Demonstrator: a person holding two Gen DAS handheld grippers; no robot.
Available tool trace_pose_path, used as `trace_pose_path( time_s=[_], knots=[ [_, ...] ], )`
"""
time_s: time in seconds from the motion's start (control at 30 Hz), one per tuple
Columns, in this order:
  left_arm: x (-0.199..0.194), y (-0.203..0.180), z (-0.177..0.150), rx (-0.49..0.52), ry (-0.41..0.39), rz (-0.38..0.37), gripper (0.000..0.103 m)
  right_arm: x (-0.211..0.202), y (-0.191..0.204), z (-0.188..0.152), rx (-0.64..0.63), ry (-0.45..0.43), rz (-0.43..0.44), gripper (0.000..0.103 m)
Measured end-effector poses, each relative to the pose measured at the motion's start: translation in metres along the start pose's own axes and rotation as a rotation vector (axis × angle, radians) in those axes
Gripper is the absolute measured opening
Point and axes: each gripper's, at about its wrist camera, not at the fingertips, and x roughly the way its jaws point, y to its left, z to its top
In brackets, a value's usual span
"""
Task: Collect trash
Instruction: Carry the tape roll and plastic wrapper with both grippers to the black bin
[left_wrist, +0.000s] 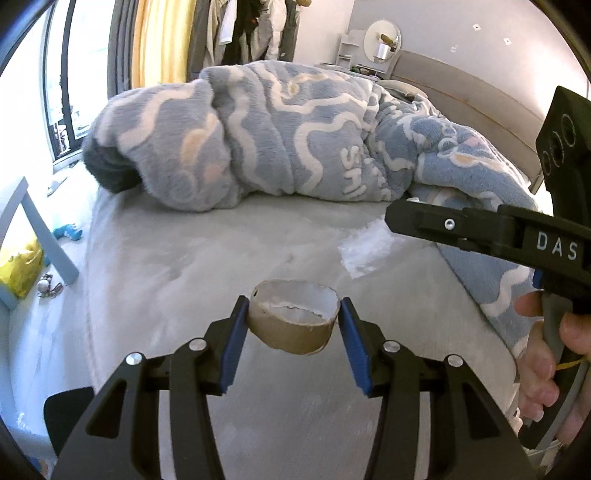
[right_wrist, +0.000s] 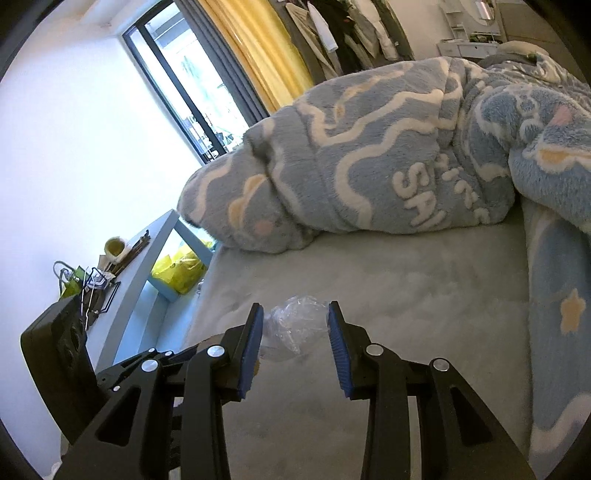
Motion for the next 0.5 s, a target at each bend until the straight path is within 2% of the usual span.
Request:
trace_pose_path(
  time_s=[0.27,0.5],
  knots=[
    [-0.038,0.019,-0.019,0.002,-0.012,0.05,0.052,-0.01,0.026,-0.02,-0.036,-0.003,-0.022,0.036],
    [-0.063,0.043,-0.028,-0.018,-0.037,0.08,0.052,-0.002,0.056,-0.03,-0.09,0.006,-0.027,0.036]
  ],
)
